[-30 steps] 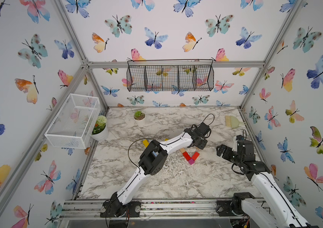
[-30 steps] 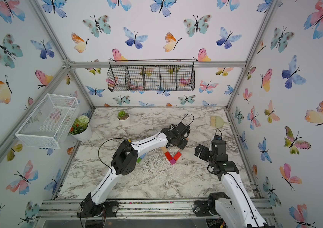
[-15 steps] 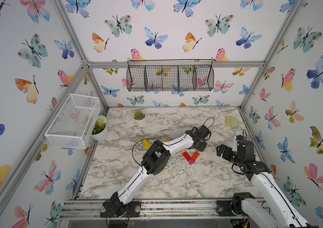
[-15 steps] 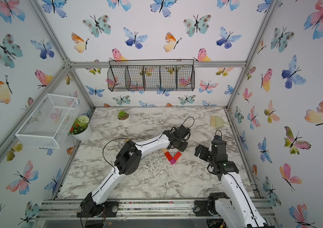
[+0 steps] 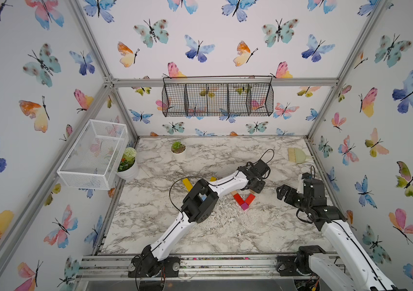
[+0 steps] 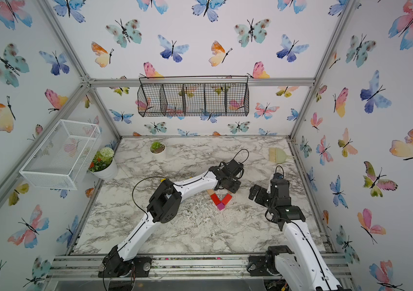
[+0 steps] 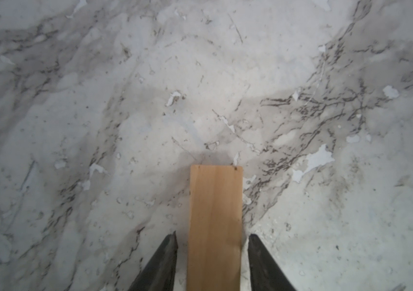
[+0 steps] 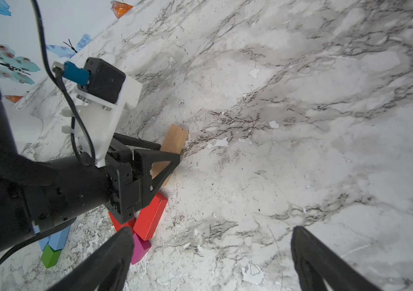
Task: Assemble the letter v with building blocks
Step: Place the building block at the center of the board, then assemble the building block at the center of the board.
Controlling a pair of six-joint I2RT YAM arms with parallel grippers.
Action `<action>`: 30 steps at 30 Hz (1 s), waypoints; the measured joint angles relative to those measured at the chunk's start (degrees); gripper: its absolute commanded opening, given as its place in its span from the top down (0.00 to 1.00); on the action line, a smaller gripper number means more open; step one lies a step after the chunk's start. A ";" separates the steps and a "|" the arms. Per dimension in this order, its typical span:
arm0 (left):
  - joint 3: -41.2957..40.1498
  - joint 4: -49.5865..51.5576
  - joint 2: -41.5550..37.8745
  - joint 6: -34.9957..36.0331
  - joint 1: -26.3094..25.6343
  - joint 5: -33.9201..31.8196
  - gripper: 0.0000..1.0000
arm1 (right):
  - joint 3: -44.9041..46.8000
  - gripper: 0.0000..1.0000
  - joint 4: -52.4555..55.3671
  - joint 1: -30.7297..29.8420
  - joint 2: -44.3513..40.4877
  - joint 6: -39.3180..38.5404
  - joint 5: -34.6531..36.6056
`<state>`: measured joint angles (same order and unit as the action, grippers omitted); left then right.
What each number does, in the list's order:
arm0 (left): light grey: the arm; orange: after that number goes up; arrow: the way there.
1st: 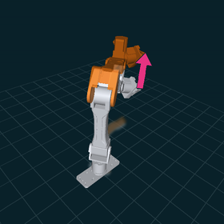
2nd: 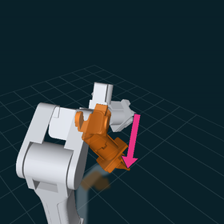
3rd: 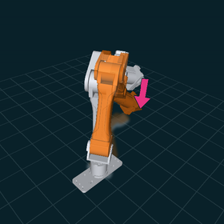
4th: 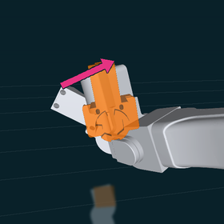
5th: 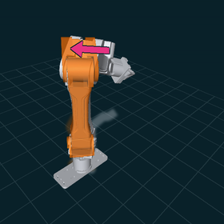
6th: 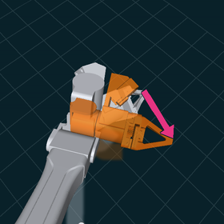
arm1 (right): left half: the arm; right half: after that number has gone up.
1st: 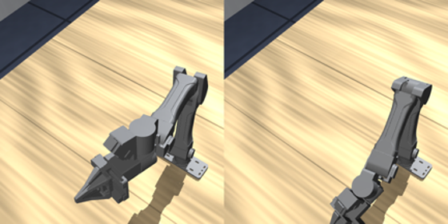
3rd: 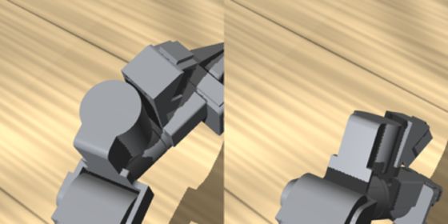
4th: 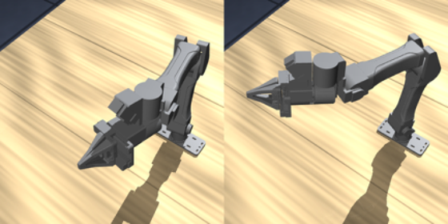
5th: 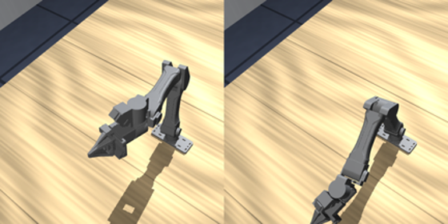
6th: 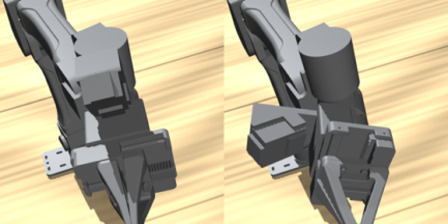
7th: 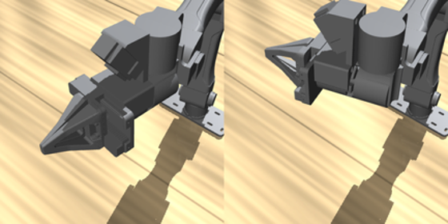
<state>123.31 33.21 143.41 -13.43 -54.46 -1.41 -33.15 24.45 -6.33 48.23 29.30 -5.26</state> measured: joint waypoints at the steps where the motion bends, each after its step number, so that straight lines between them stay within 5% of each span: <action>1: -0.11 -0.20 0.00 -0.11 0.00 -0.11 0.33 | 0.00 0.01 0.00 0.00 0.00 0.00 0.00; 12: -6.62 -1.79 -5.92 0.13 0.90 -2.84 0.17 | -1.16 0.02 0.52 0.00 2.34 -0.04 0.20; 19: -14.36 -6.38 -22.93 0.22 4.52 -5.62 0.12 | -5.81 0.02 0.44 0.00 6.56 -0.37 0.42; 30: -33.90 -14.08 -53.83 1.11 6.86 -15.23 0.06 | -13.46 0.01 0.37 -2.86 25.03 -3.72 -0.44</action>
<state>89.41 19.14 89.58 -12.32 -47.59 -16.64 -46.61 24.82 -9.19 73.25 25.58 -5.69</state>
